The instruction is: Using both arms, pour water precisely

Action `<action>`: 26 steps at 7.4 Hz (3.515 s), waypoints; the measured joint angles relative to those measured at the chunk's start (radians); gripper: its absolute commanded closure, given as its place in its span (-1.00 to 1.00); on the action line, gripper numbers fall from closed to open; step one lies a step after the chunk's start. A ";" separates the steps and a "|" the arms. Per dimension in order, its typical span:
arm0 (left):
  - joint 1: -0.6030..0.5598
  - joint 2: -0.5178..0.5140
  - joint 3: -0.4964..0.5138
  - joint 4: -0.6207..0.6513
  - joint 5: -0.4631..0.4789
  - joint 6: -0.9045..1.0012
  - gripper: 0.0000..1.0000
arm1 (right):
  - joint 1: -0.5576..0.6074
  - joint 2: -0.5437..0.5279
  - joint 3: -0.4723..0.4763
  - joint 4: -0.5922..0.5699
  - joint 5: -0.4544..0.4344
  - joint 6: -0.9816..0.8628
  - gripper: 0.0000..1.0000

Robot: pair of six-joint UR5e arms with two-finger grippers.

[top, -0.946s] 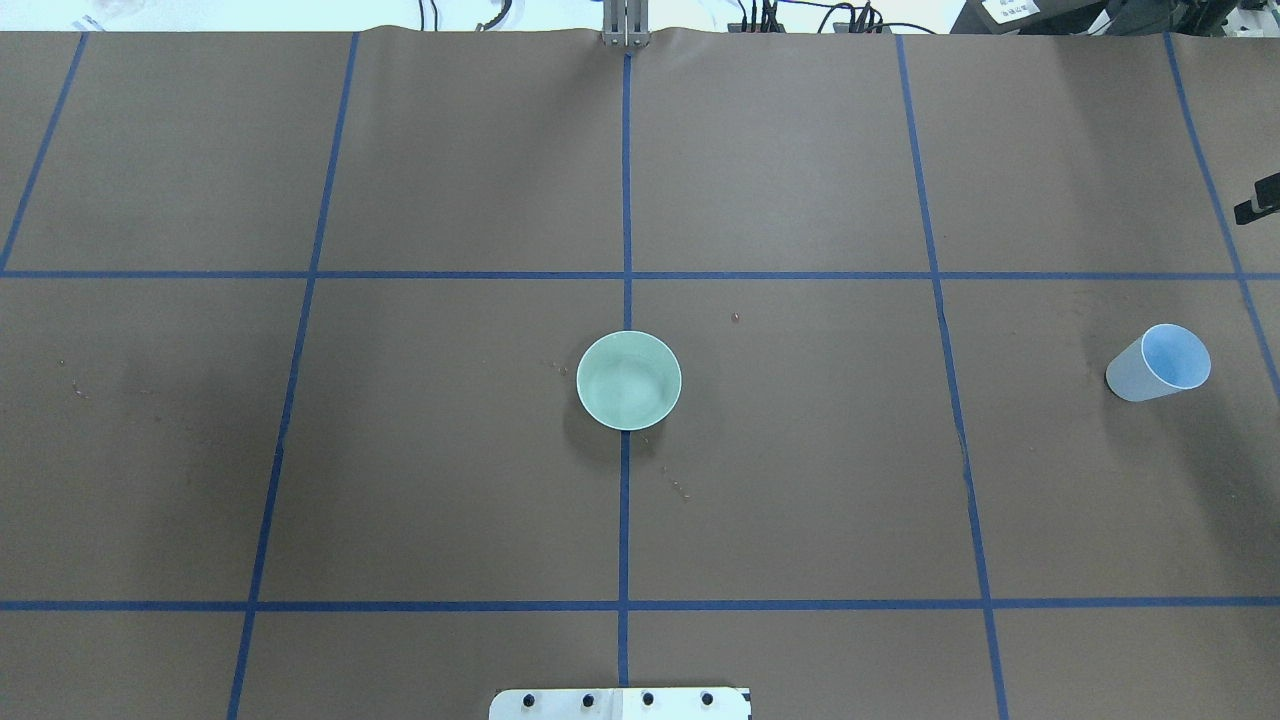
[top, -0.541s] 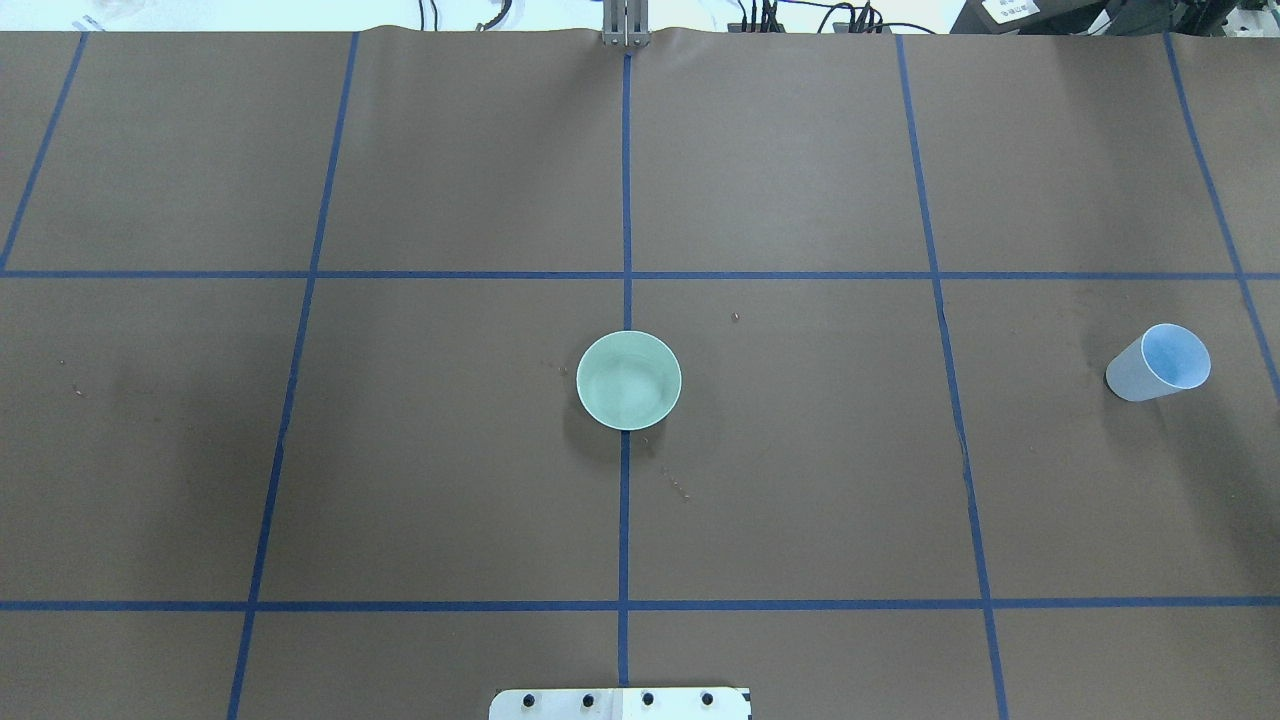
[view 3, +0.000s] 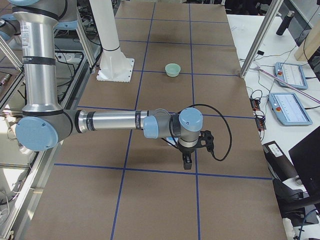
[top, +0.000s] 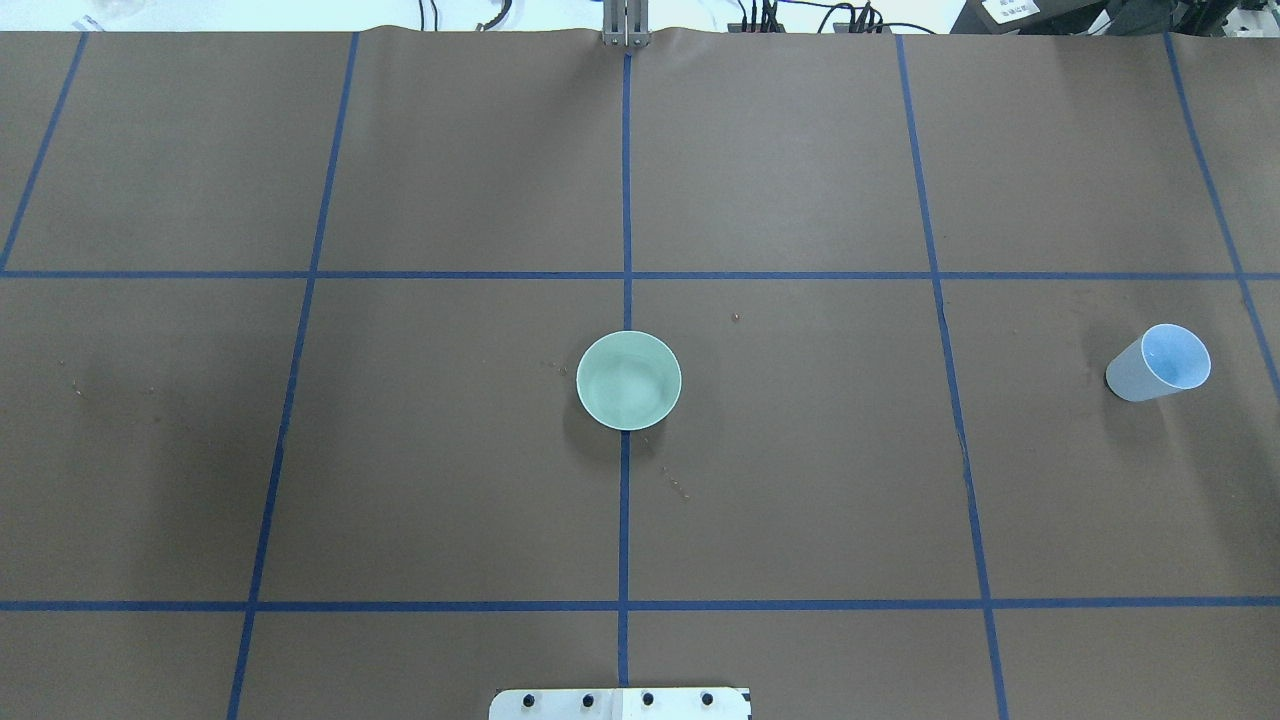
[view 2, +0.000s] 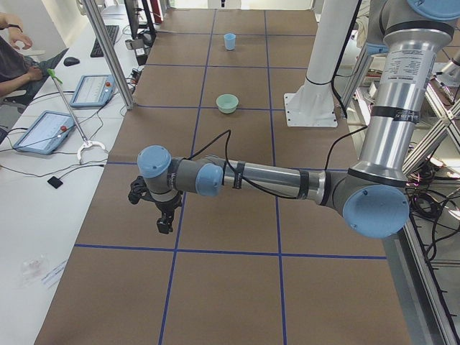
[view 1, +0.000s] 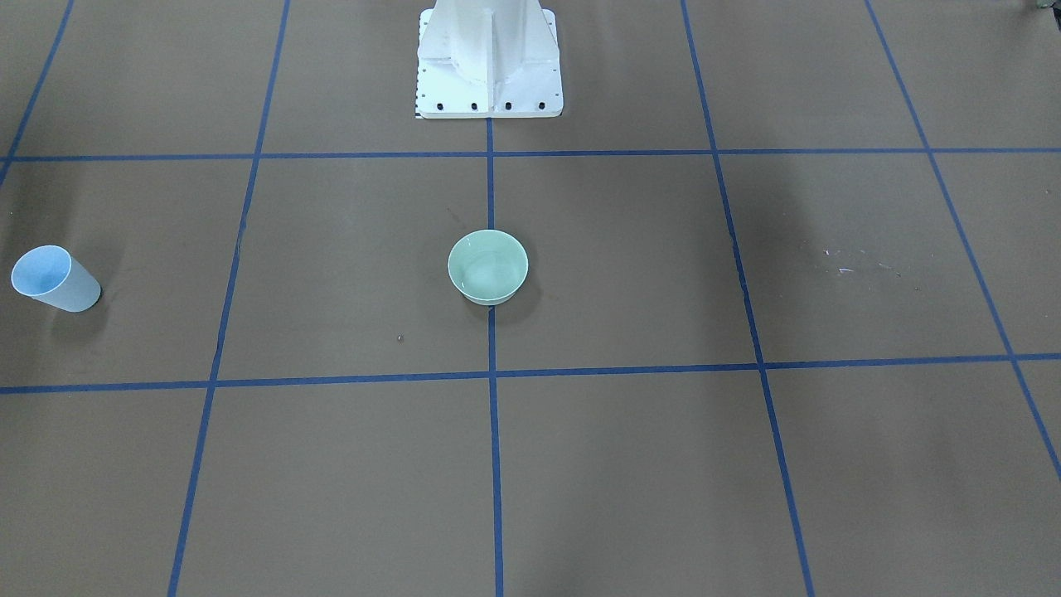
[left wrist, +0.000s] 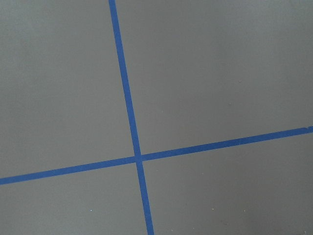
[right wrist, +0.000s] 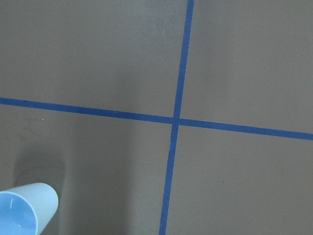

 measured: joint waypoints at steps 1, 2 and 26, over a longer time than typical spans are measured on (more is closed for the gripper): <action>0.014 -0.005 -0.019 -0.001 0.001 -0.065 -1.00 | 0.004 -0.006 0.010 -0.001 0.002 -0.002 -1.00; 0.048 -0.010 -0.061 -0.002 0.002 -0.147 -1.00 | 0.006 -0.015 0.023 -0.002 0.004 -0.003 -1.00; 0.897 -0.664 0.120 -0.089 0.221 -1.231 0.09 | 0.006 -0.063 0.077 0.010 0.043 0.010 -1.00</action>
